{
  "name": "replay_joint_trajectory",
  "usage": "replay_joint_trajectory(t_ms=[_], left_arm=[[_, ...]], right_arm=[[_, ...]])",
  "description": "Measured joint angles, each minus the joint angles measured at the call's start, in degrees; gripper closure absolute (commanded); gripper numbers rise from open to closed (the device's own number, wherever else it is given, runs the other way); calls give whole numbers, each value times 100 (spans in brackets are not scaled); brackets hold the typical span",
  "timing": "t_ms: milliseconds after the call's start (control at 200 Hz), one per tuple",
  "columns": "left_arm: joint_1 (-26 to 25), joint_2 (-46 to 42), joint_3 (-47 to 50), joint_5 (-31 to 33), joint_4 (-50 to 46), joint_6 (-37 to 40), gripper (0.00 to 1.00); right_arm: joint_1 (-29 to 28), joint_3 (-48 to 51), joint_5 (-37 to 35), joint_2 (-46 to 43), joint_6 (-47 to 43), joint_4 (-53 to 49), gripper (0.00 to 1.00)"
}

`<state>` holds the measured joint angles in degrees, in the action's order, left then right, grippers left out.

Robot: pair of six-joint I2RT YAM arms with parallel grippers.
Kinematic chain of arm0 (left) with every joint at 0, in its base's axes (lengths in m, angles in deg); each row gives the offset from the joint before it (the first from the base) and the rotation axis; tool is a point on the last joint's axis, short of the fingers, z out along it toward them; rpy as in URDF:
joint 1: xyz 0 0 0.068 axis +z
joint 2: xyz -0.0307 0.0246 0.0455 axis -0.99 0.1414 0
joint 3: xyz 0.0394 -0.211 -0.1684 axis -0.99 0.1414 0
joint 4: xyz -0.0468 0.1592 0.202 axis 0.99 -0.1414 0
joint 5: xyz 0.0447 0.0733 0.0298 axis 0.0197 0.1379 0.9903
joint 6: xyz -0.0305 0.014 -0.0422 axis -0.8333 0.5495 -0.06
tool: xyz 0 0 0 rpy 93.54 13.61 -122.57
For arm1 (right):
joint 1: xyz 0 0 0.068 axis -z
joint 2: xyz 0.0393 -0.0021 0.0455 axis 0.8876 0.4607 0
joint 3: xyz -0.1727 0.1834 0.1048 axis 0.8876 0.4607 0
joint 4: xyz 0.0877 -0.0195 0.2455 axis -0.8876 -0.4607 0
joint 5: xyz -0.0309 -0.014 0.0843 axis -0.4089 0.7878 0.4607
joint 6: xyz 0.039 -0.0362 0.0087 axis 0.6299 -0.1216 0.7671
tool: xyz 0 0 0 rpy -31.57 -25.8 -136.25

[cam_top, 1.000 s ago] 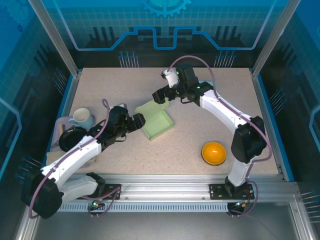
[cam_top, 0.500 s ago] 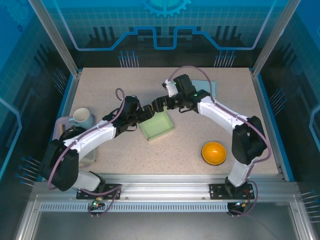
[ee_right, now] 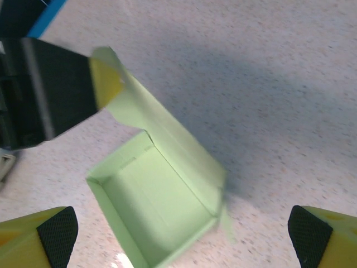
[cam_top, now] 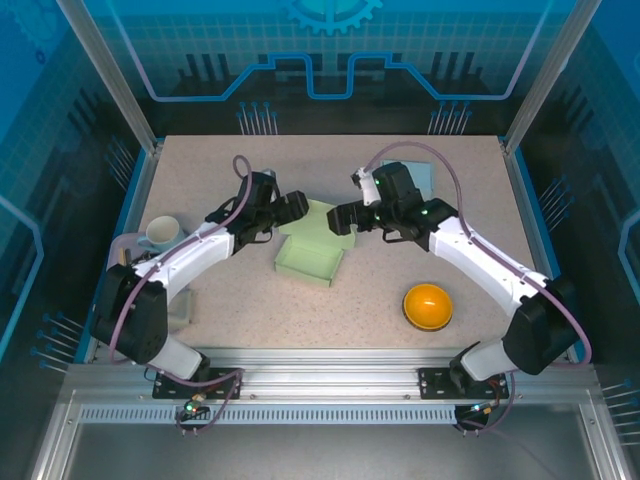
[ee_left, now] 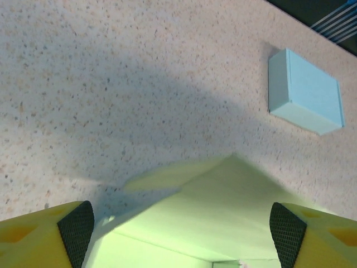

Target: Fold the paper box

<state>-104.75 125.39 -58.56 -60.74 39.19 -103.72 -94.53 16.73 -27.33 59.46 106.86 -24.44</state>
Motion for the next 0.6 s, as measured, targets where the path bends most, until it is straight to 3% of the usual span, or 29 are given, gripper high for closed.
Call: replay_joint_trajectory(t_ms=[205, 410, 600], left_arm=[[2, -262, 466, -229, -109, 549, 15], [46, -254, 330, -535, -483, 1834, 35], [125, -254, 302, -511, -608, 2677, 35]], right_arm=[[46, 575, -313, -28, -160, -170, 0], [-94, 1141, -439, -299, -120, -101, 1], [-417, 1519, -581, -717, 20, 118, 3]])
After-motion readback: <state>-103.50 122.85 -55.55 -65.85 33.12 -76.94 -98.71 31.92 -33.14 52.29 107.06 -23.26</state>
